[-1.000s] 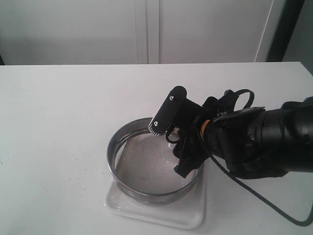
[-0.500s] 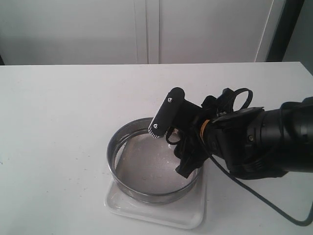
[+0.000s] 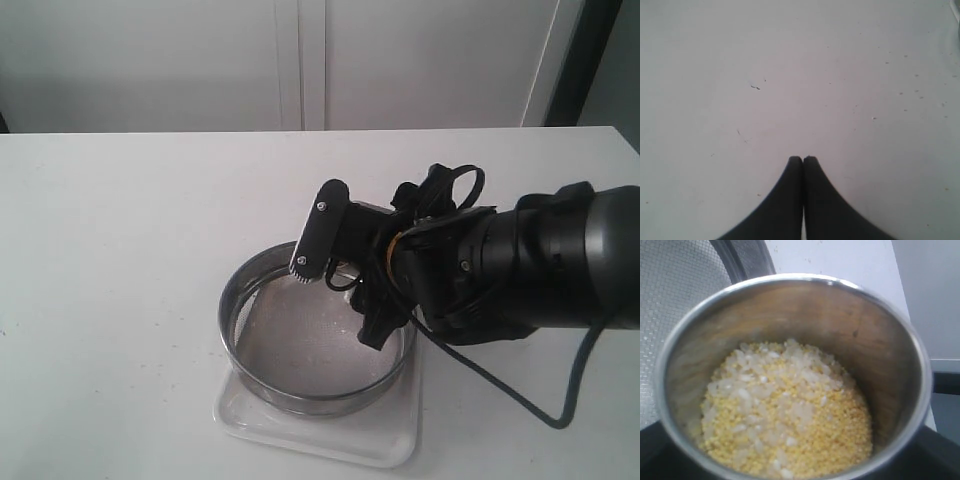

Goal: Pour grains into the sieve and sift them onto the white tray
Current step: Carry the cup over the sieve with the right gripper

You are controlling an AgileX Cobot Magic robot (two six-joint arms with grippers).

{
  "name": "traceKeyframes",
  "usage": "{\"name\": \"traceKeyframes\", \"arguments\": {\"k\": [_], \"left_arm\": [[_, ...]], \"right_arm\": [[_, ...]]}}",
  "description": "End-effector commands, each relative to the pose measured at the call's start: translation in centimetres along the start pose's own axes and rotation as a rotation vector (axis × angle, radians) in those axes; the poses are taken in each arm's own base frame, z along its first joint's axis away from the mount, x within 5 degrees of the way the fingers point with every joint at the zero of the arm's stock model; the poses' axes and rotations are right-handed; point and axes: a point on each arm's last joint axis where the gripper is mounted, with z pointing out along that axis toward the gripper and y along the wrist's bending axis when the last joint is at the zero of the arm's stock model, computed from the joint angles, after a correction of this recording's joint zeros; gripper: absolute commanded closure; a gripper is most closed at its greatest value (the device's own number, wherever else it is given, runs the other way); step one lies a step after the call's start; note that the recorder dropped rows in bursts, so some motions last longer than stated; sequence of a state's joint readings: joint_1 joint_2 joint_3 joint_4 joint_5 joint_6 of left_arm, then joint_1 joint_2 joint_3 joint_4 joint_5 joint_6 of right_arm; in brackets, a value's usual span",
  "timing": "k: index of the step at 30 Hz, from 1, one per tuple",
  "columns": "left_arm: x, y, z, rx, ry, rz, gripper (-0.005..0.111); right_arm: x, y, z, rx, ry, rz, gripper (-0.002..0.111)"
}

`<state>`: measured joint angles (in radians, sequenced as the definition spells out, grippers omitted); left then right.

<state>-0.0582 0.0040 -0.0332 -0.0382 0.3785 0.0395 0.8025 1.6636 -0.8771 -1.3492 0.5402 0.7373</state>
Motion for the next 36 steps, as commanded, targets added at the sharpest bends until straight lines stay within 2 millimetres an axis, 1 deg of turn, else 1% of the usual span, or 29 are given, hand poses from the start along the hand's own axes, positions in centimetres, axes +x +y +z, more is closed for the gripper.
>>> {"name": "traceKeyframes", "arguments": {"k": [1,5,8,13,18,28,32,36], "left_arm": [[0.1,-0.1,0.0,0.006,-0.005,-0.012,0.107],[0.1,-0.1,0.0,0.006,-0.005,-0.012,0.107],[0.1,-0.1,0.0,0.006,-0.005,-0.012,0.107],[0.1,-0.1,0.0,0.006,-0.005,-0.012,0.107],[0.1,-0.1,0.0,0.006,-0.005,-0.012,0.107],[0.1,-0.1,0.0,0.006,-0.005,-0.012,0.107],[0.1,-0.1,0.0,0.006,-0.005,-0.012,0.107],[0.1,-0.1,0.0,0.006,-0.005,-0.012,0.107]], "right_arm": [[-0.3,-0.3,-0.2,0.025,-0.002,-0.038,0.108],[-0.2,-0.2,0.1,0.026,0.015,-0.086,0.108],[-0.2,-0.4,0.3,0.049,0.042,-0.104,0.108],[-0.7,-0.6,0.2,0.06,0.038,-0.146,0.108],[-0.7,-0.1,0.4,0.059,0.065,-0.258,0.108],[-0.4,0.7,1.3,0.042,0.092,-0.282,0.108],[-0.3,0.7,1.5,0.053,0.11,-0.293,0.108],[-0.2,0.6,1.4,0.059,0.122,-0.342,0.108]]}}
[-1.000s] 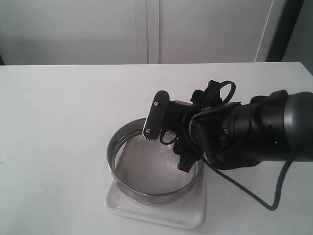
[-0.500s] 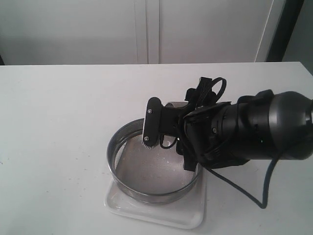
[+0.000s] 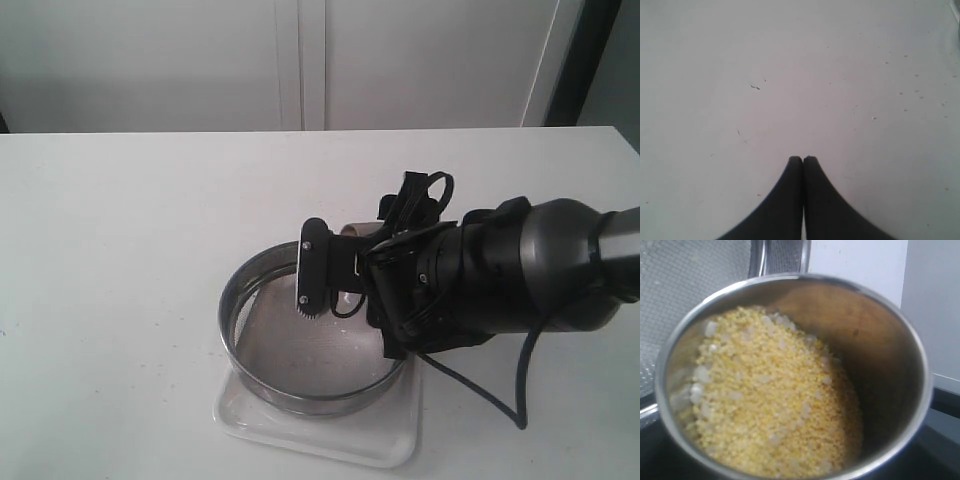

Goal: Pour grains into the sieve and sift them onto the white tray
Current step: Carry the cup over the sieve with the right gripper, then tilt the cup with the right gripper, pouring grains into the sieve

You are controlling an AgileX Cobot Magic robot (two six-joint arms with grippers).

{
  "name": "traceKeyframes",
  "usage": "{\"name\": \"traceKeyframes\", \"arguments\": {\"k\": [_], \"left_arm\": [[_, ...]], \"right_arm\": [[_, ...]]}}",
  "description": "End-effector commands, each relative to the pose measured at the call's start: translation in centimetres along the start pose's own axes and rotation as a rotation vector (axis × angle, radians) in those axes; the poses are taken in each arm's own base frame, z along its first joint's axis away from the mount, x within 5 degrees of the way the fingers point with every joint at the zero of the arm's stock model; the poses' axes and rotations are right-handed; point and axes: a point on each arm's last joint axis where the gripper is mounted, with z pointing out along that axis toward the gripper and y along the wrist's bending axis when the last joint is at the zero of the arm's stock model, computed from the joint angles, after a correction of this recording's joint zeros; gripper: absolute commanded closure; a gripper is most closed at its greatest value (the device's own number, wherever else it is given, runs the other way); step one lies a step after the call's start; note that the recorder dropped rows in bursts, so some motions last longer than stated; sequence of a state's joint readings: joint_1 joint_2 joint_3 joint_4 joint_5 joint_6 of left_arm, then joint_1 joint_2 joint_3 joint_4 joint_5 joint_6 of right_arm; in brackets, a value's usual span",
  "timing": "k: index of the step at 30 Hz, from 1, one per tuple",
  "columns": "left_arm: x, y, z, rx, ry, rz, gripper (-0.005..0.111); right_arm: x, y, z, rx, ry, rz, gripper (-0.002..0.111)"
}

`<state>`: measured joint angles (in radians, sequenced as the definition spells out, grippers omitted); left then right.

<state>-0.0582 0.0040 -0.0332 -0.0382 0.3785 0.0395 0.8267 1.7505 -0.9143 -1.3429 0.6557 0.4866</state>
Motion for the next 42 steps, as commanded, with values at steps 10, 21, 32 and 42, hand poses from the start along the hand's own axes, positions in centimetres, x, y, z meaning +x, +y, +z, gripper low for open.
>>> {"name": "traceKeyframes", "arguments": {"k": [10,21,32,42], "left_arm": [[0.08,-0.06,0.05,0.006,-0.005,-0.012,0.107],[0.08,-0.06,0.05,0.006,-0.005,-0.012,0.107],[0.08,-0.06,0.05,0.006,-0.005,-0.012,0.107],[0.08,-0.06,0.05,0.006,-0.005,-0.012,0.107]], "right_arm": [[-0.16,-0.32,-0.15,0.021,-0.004,-0.132,0.108],[-0.21,-0.42,-0.17,0.026,-0.002,-0.26,0.108],[-0.86,-0.81,-0.25,0.032,-0.039,-0.361,0.108],[-0.97,-1.01,-0.27,0.06,-0.043,-0.507,0.108]]}}
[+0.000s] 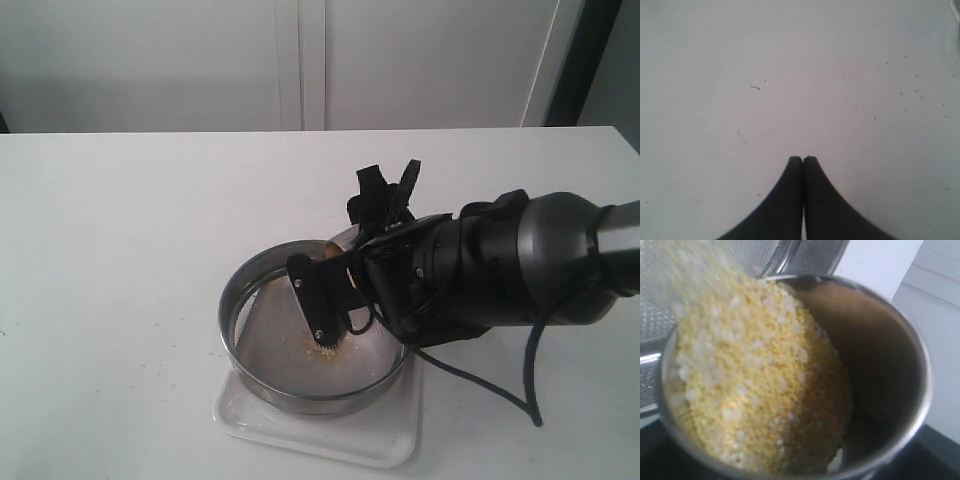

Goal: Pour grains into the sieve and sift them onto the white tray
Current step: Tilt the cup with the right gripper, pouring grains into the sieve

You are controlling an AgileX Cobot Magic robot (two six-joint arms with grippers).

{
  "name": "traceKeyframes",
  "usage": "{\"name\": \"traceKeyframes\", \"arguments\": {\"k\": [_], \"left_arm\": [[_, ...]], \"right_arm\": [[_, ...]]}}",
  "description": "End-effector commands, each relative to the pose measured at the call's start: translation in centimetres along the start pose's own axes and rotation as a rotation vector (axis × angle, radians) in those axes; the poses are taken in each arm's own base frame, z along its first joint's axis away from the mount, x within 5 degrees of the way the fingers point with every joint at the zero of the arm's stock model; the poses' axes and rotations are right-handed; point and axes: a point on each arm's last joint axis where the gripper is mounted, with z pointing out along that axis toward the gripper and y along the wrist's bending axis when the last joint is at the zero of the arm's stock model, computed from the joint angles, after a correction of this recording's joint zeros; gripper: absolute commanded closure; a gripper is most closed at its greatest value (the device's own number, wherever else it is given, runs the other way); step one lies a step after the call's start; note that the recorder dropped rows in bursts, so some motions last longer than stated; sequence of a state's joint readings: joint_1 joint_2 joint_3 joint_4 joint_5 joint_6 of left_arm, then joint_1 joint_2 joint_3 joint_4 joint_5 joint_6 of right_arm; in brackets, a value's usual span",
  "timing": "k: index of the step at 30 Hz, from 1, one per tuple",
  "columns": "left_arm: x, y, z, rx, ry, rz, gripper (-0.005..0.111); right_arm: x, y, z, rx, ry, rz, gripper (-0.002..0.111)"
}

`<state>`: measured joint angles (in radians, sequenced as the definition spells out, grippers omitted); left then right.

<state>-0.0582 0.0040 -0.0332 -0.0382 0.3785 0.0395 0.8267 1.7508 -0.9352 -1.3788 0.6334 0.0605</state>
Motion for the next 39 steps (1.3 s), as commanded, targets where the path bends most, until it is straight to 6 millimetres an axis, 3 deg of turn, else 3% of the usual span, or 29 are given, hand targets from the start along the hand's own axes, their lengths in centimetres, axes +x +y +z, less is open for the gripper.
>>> {"name": "traceKeyframes", "arguments": {"k": [1,26,39], "left_arm": [[0.08,-0.06,0.05,0.006,-0.005,-0.012,0.107],[0.08,-0.06,0.05,0.006,-0.005,-0.012,0.107],[0.08,-0.06,0.05,0.006,-0.005,-0.012,0.107]], "right_arm": [[-0.1,-0.51,-0.13,0.03,-0.001,-0.065,0.108],[-0.44,-0.91,-0.16,0.079,-0.028,-0.29,0.108],[-0.53,-1.42,-0.26,0.139,-0.019,-0.5,0.108]]}}
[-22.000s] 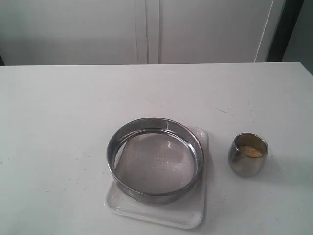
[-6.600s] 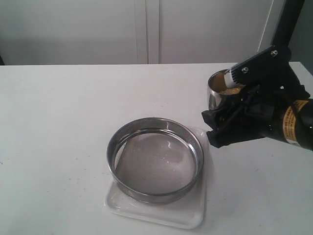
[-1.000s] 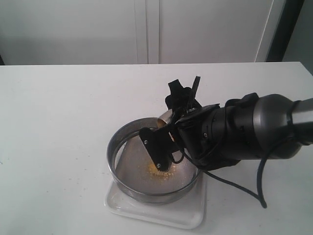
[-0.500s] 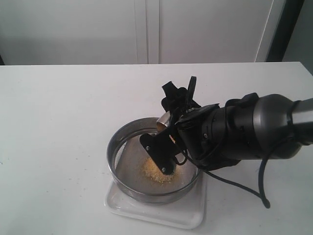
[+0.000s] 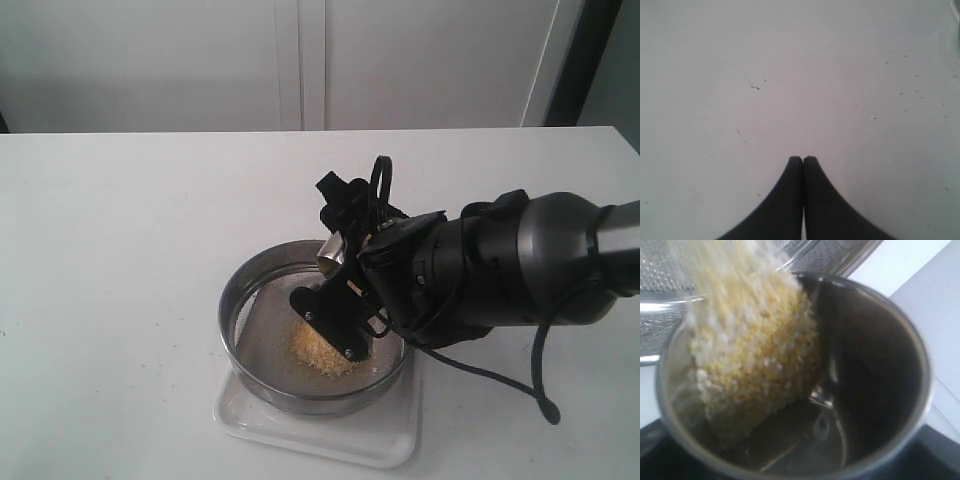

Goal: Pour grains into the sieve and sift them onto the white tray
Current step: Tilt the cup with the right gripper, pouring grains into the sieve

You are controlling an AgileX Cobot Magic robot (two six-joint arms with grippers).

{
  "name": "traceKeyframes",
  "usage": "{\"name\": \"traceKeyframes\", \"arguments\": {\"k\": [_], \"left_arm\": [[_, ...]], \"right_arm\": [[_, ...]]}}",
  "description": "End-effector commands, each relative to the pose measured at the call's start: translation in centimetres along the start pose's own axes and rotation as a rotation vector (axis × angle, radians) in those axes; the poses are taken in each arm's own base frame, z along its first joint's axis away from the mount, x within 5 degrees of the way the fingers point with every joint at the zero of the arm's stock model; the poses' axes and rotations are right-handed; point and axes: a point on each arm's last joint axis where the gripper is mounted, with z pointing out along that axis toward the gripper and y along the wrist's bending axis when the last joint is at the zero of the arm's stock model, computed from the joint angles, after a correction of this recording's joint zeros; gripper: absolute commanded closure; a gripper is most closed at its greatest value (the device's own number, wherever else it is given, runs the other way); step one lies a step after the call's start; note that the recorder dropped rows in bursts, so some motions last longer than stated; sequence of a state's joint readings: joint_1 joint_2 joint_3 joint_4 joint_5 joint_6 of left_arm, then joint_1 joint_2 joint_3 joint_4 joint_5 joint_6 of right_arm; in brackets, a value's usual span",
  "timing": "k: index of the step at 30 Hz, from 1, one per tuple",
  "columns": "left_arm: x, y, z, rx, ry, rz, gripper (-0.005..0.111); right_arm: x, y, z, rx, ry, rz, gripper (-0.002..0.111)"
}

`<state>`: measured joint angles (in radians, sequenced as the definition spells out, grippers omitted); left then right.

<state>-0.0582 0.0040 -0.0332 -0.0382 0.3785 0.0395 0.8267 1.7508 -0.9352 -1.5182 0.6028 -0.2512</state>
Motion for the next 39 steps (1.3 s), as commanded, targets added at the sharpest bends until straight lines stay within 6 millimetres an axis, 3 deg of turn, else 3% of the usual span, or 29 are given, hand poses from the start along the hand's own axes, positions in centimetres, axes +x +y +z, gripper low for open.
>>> {"name": "traceKeyframes", "arguments": {"k": [1,22,32,39], "left_arm": [[0.1,-0.1,0.0,0.006,-0.005,-0.012,0.107],[0.1,-0.1,0.0,0.006,-0.005,-0.012,0.107],[0.1,-0.1,0.0,0.006,-0.005,-0.012,0.107],[0.1,-0.1,0.0,0.006,-0.005,-0.012,0.107]], "right_arm": [[0.2,-0.9,-0.2,0.064,0.016,-0.091,0.108],[0.1,-1.3,-0.2,0.104,0.015,-0.125,0.108],[-1.4,-1.9,-1.3,0.149,0.002,-0.228,0.108],[-0.3,-2.0,-1.3,0.149,0.131,-0.258,0.108]]}}
